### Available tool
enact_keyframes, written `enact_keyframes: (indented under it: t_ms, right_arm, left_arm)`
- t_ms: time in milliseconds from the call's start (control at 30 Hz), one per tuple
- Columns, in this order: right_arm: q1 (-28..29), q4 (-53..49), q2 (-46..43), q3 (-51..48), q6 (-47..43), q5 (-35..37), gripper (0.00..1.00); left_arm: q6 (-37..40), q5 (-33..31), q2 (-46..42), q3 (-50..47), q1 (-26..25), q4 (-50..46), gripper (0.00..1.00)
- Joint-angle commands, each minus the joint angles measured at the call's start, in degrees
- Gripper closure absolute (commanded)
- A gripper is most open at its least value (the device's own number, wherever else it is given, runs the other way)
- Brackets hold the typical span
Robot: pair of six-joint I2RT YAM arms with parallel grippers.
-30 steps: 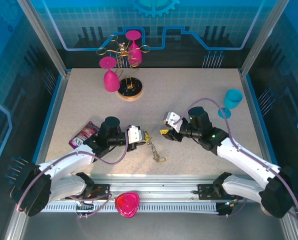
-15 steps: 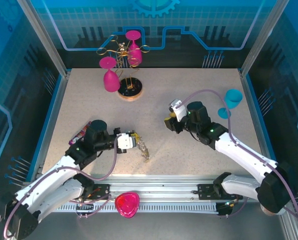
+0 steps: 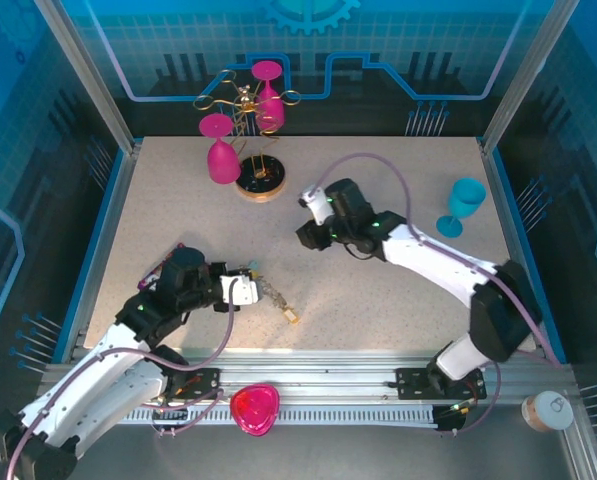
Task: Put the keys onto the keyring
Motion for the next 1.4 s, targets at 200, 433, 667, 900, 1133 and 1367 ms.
enact_keyframes:
  t_ms: [200, 433, 667, 900, 1133, 1367]
  right_arm:
    - [7.06, -6.56, 20.28, 17.52, 14.64, 3.74, 0.54]
    - [9.67, -8.75, 31.54, 27.57, 18.37, 2.93, 0.46]
    - [11.6, -13.66, 38.0, 33.48, 22.76, 6.5, 0.38]
    - [13.84, -17.46, 41.72, 36.57, 25.88, 10.8, 0.35]
    - [14.58, -18.76, 45.23, 39.64, 27.57, 10.58, 0.43]
    - [14.83, -18.84, 45.56, 40.13, 28.75, 9.64, 0.6]
  left_arm:
    - [-1.09, -9.7, -7.29, 2.62, 0.83, -9.07, 1.0]
    - [-1.65, -11.49, -10.69, 3.39, 1.1, -15.54, 1.0]
    - [-1.69, -10.99, -12.35, 2.91, 1.12, -16.55, 1.0]
    - [-1.72, -10.83, -13.99, 1.69, 1.11, -16.16, 1.0]
    - [-2.29, -10.44, -14.74, 1.15, 1.11, -15.76, 1.0]
    - [-2.37, -10.27, -14.72, 1.21, 1.11, -15.5, 1.0]
